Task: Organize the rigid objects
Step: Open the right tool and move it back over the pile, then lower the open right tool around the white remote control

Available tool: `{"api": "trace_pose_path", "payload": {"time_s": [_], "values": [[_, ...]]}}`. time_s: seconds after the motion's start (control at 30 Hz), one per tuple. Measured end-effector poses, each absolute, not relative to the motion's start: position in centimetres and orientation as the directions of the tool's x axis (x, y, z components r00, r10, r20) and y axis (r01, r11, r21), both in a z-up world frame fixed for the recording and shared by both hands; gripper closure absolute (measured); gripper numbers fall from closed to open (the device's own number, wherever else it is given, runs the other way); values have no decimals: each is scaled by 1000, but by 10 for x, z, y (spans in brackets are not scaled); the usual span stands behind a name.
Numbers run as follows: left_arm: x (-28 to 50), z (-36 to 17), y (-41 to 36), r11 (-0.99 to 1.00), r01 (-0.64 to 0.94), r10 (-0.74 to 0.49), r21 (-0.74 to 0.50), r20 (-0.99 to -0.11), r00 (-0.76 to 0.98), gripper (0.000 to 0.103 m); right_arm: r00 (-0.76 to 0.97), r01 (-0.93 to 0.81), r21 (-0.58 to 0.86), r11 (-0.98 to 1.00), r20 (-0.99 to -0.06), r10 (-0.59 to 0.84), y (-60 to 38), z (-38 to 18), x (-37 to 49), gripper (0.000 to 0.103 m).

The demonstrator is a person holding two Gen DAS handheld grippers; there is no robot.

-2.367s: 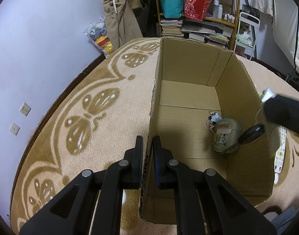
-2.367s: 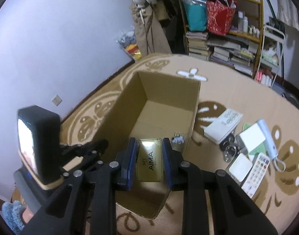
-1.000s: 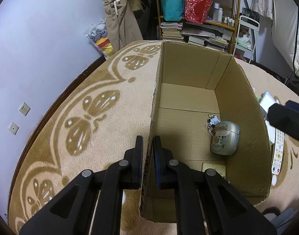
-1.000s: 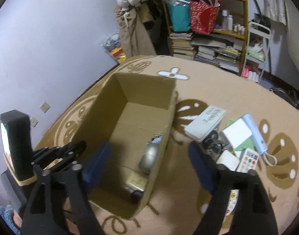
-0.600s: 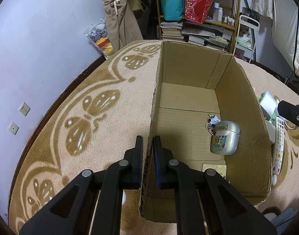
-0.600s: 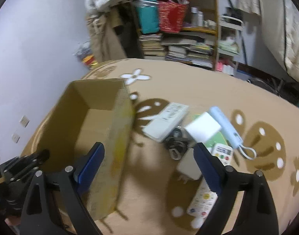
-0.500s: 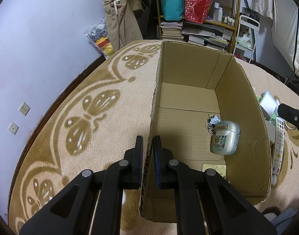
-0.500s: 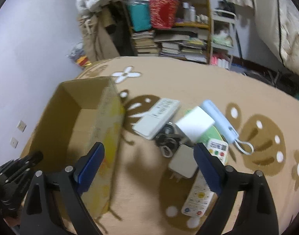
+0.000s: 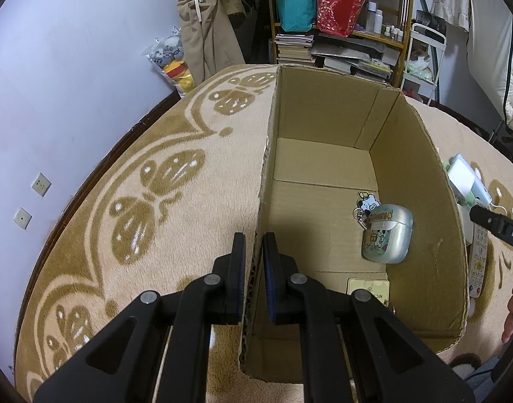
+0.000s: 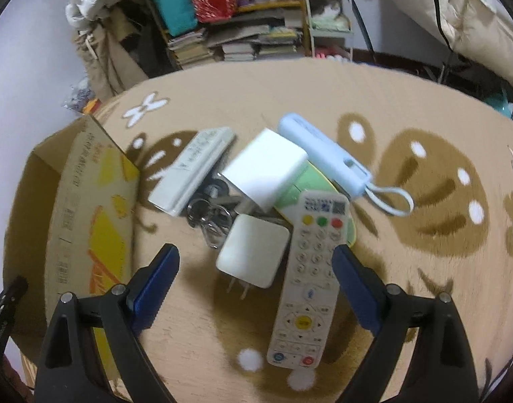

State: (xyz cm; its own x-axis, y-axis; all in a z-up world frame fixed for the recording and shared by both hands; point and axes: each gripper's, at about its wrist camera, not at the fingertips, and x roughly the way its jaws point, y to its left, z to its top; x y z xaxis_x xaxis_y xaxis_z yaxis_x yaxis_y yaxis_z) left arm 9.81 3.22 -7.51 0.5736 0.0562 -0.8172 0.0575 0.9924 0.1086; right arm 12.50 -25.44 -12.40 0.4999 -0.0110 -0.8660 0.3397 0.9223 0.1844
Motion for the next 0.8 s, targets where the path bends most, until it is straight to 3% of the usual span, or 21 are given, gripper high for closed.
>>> {"api": "trace_pose_path", "payload": {"time_s": [0.63,0.8], "values": [[98,-75,32,993,57,55,107,-818,573,92,423,443,185,877,-906,-23,-282,-150,106,9],[99,-75,33,992,58,56,108,-818,573,92,407,453,190,871,-914,-13,-287,-153,106,21]]}}
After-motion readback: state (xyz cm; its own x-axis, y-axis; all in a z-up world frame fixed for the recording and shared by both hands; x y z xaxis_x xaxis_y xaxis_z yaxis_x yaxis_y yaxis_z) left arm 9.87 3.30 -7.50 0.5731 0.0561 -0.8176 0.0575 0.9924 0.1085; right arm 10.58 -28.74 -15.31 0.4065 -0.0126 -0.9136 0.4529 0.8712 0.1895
